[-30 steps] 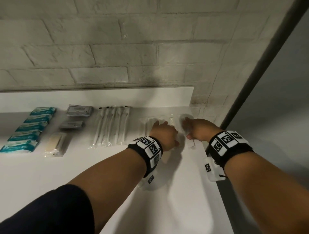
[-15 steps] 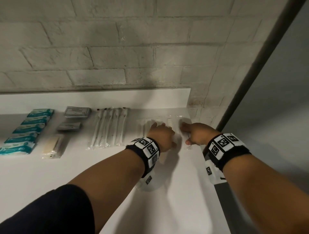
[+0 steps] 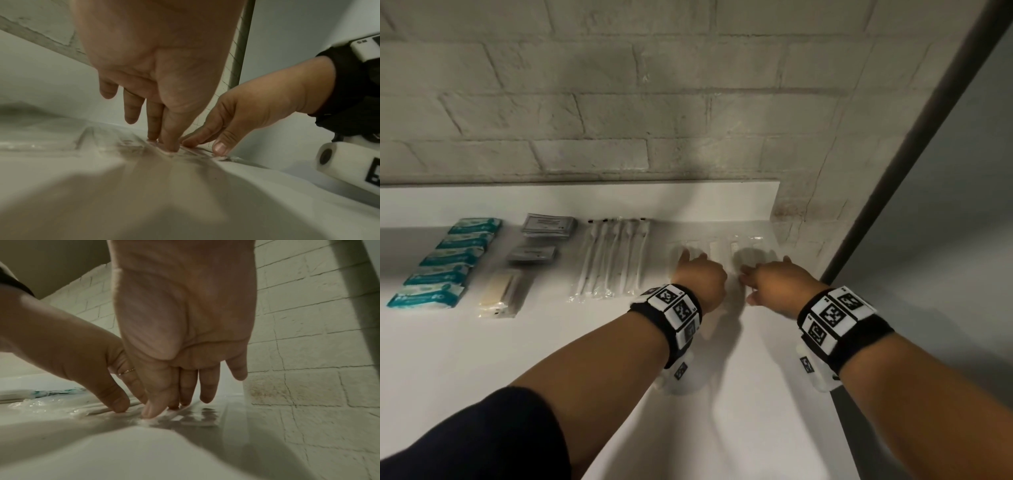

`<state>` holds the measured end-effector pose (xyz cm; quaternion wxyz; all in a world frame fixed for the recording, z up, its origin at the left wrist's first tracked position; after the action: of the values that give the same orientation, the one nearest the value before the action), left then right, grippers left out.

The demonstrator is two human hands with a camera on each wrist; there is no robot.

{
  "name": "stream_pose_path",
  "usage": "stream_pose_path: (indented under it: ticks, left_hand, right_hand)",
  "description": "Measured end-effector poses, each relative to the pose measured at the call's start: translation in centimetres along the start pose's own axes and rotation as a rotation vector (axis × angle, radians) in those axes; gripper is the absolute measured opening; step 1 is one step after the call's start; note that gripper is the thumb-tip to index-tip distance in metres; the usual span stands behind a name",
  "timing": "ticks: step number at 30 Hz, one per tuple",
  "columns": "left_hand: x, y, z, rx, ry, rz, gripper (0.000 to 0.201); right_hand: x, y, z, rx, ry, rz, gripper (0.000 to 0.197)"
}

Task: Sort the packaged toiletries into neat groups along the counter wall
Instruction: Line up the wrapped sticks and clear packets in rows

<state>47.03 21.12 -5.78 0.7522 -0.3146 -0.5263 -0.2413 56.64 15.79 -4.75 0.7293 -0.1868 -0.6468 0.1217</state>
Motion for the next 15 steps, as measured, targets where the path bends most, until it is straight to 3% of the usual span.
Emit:
stream_pose_path:
  ticks: [8,12,15]
  left_hand:
    - [0.2,0.0,-0.1,-0.008,-0.037,-0.014,0.035]
    - [0.7,-1.0,0.7,0.046,-0.105,-0.113,0.042]
    - [0.2,-2.3,2.4,0.097,-0.073,-0.064,0.049]
  right_hand:
    - [0.2,-0.6,-0.1,-0.048,0.037,0.029,0.06]
    - [0.8,-1.5,0.5,-0.012,0.065,0.014,0.056]
    - [1.0,-1.8,1.5,0.052,0.141,-0.033,0.056]
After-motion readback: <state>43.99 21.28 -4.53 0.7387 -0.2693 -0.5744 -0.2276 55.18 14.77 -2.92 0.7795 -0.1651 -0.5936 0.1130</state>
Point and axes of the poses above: each hand's wrist, its own y-axis towards the middle knuckle, its own x-axis out of the back of the hand, z = x × y, the point moved 7 cm from there along y, towards the middle knuckle, and after that the axes turned 9 degrees about y, right-handed, at the moved point
